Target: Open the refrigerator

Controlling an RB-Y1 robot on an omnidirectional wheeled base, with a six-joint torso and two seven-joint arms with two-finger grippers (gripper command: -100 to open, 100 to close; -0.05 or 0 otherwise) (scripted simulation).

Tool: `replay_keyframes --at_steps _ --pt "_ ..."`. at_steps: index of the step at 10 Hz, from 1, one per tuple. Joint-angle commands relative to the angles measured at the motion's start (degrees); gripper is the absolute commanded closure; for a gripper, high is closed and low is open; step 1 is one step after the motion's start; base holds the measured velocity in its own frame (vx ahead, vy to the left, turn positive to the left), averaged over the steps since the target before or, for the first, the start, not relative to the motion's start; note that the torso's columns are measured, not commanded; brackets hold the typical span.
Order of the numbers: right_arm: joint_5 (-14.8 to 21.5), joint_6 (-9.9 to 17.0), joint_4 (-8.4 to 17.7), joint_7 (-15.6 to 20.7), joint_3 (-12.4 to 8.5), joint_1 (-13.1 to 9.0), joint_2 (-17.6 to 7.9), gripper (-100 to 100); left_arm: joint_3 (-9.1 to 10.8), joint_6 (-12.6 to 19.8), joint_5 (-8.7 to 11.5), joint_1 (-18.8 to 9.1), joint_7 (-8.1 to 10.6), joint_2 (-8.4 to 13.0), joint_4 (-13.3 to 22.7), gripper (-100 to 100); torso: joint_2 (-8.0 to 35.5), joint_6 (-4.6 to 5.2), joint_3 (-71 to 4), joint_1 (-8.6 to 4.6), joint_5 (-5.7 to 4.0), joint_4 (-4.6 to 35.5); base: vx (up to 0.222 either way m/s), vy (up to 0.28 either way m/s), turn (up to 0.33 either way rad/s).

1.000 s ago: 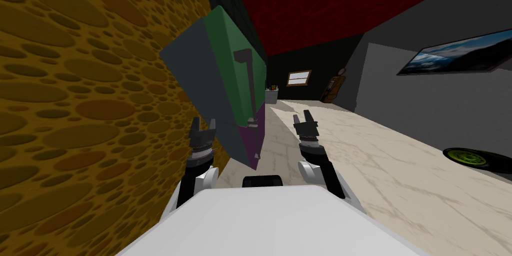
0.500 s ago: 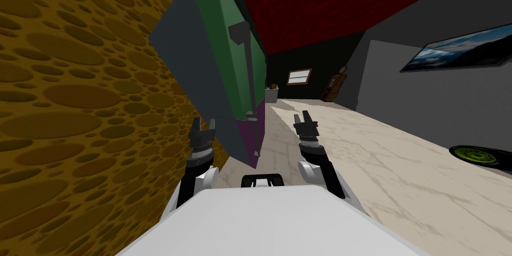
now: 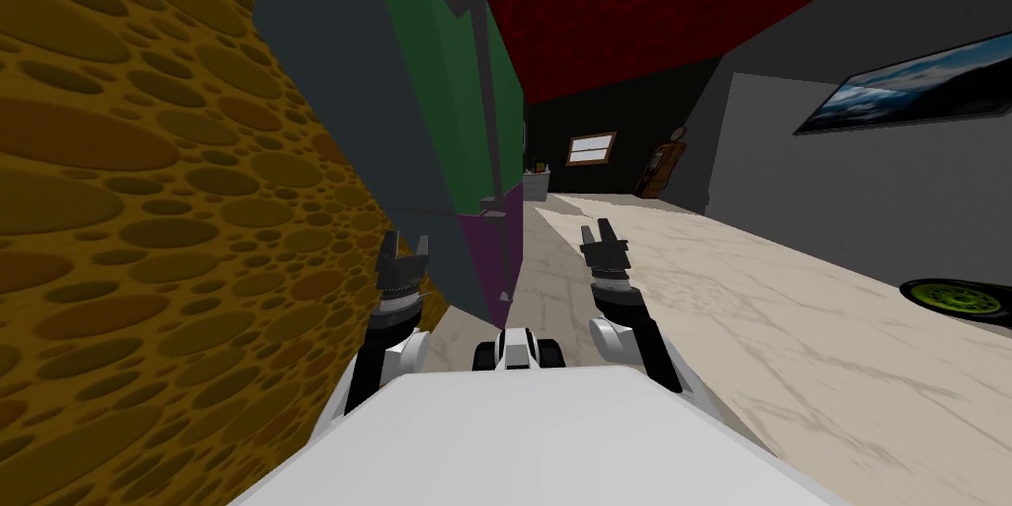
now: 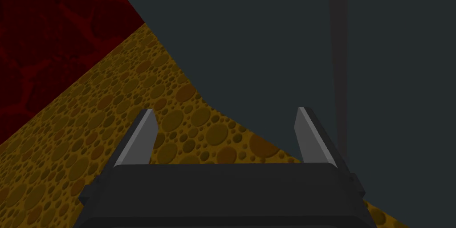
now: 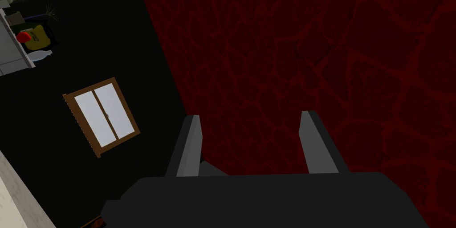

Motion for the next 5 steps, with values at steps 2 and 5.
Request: replay_keyframes --at_steps 2,5 --pt "0.0 0.0 0.0 0.0 0.0 0.0 0.0 0 -0.08 4.62 0.13 -0.61 0.9 2.19 -0.66 -100 0.18 0.0 -0.31 0.02 0.0 0.21 0.003 -0.027 -0.042" --pt "0.0 0.0 0.0 0.0 0.0 0.0 0.0 0 -0.08 9.38 0.34 -1.27 1.94 3.06 -1.62 -100 0.2 0.0 -0.32 0.03 0.01 0.23 0.008 -0.033 -0.044"
